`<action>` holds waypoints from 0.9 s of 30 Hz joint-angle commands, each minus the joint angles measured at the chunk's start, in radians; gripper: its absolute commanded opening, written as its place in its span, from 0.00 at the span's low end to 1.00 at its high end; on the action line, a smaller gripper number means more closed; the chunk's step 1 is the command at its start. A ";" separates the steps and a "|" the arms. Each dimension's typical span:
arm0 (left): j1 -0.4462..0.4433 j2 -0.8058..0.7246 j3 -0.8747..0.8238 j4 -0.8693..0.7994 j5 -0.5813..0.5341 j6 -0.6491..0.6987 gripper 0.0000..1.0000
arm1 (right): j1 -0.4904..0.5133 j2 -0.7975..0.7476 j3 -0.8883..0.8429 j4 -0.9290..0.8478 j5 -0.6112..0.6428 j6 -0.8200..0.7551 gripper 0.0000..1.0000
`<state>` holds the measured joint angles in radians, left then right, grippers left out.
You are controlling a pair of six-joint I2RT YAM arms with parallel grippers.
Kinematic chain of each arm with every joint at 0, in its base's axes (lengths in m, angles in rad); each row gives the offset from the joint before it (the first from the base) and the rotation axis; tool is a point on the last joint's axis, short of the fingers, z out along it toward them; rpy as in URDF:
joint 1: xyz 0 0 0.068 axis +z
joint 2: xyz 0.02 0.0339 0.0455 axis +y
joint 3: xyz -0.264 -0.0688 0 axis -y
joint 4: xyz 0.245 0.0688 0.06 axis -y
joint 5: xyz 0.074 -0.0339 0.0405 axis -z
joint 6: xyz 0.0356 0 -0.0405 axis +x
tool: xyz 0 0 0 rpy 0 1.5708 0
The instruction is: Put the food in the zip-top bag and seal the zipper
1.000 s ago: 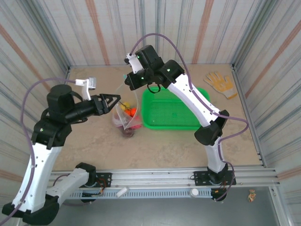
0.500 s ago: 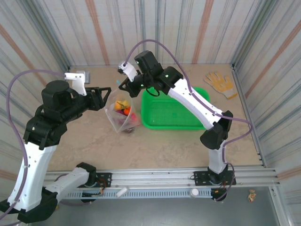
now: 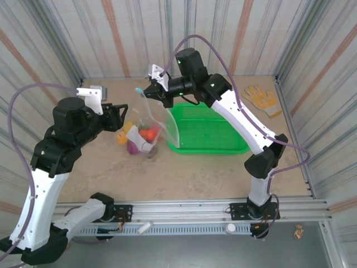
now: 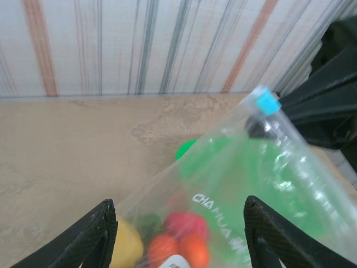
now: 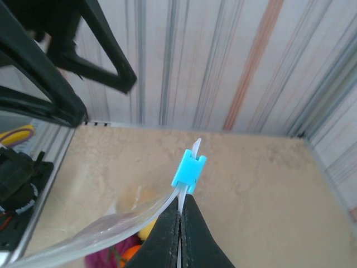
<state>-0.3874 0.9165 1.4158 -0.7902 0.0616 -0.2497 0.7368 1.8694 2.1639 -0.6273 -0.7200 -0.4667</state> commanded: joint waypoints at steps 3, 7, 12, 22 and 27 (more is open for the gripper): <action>-0.046 -0.026 -0.160 0.159 0.241 0.101 0.64 | -0.010 -0.070 -0.090 -0.037 -0.212 -0.229 0.00; -0.098 -0.121 -0.329 0.317 0.286 0.171 0.66 | 0.009 -0.136 -0.254 0.002 -0.240 -0.286 0.00; -0.140 -0.183 -0.448 0.397 0.389 0.298 0.65 | 0.017 -0.200 -0.416 0.053 -0.284 -0.287 0.00; -0.140 -0.239 -0.525 0.438 0.450 0.363 0.48 | 0.024 -0.299 -0.590 0.167 -0.296 -0.206 0.00; -0.140 -0.219 -0.521 0.439 0.434 0.375 0.40 | 0.027 -0.310 -0.614 0.200 -0.278 -0.173 0.00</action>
<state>-0.5240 0.6918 0.8997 -0.3885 0.4828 0.0963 0.7536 1.5921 1.5608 -0.4770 -0.9741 -0.6815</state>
